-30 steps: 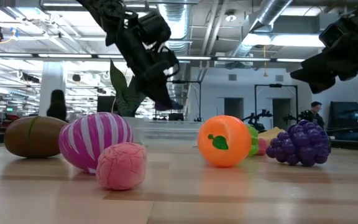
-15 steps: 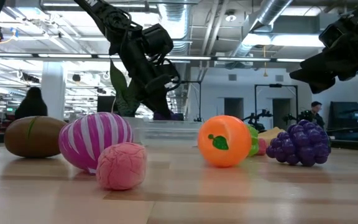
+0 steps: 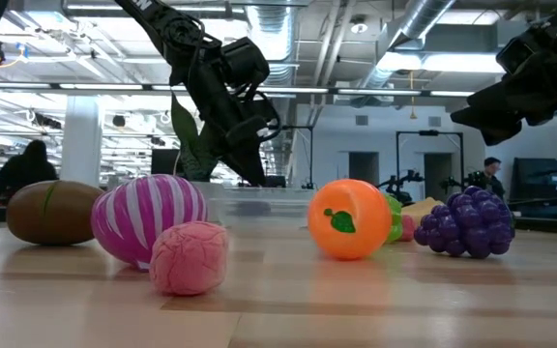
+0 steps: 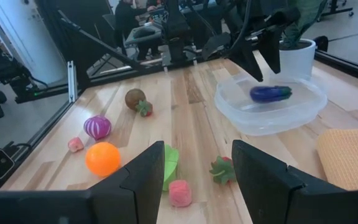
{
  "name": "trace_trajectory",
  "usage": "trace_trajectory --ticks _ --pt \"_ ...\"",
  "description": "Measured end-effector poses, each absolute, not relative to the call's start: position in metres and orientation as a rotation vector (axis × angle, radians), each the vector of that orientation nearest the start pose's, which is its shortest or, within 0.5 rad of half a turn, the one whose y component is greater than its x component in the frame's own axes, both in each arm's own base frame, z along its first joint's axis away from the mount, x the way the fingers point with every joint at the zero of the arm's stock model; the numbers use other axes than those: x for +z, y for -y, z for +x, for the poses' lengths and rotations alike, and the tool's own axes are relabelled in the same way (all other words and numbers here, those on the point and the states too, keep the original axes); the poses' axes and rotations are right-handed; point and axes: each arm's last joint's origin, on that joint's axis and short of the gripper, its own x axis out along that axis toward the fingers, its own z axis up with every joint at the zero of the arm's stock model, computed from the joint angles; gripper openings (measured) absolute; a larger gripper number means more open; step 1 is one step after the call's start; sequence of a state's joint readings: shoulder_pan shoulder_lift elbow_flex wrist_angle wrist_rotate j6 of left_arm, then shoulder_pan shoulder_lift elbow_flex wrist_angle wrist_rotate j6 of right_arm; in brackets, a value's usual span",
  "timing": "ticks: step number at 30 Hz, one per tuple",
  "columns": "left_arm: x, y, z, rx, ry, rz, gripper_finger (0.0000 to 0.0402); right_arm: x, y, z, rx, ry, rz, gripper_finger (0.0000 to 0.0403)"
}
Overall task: Pick and placing Produce into tupperware
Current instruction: Put the purple eggplant into the transparent bin, then put the brown kiwi into the transparent bin
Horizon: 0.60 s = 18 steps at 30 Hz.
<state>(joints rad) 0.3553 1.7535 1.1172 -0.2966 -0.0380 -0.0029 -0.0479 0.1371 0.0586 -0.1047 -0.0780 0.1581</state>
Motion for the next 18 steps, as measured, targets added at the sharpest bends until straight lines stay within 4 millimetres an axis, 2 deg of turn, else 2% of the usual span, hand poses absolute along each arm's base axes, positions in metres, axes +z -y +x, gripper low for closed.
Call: trace_trajectory --ticks 6,10,14,18 --pt "0.188 -0.125 0.336 0.362 -0.926 -0.152 0.02 0.163 0.003 0.102 0.016 -0.185 0.17 0.0212" --pt "0.197 -0.119 0.333 0.321 -0.915 -0.133 0.0201 0.163 0.003 0.102 0.016 -0.185 0.169 0.0212" --pt "0.214 -0.103 0.326 0.274 -0.926 -0.098 0.0201 0.163 0.003 0.102 0.017 -0.185 0.166 0.0212" --pt "0.235 -0.078 0.315 0.215 -0.937 -0.069 0.0201 0.163 0.002 0.102 0.019 -0.182 0.161 0.0212"
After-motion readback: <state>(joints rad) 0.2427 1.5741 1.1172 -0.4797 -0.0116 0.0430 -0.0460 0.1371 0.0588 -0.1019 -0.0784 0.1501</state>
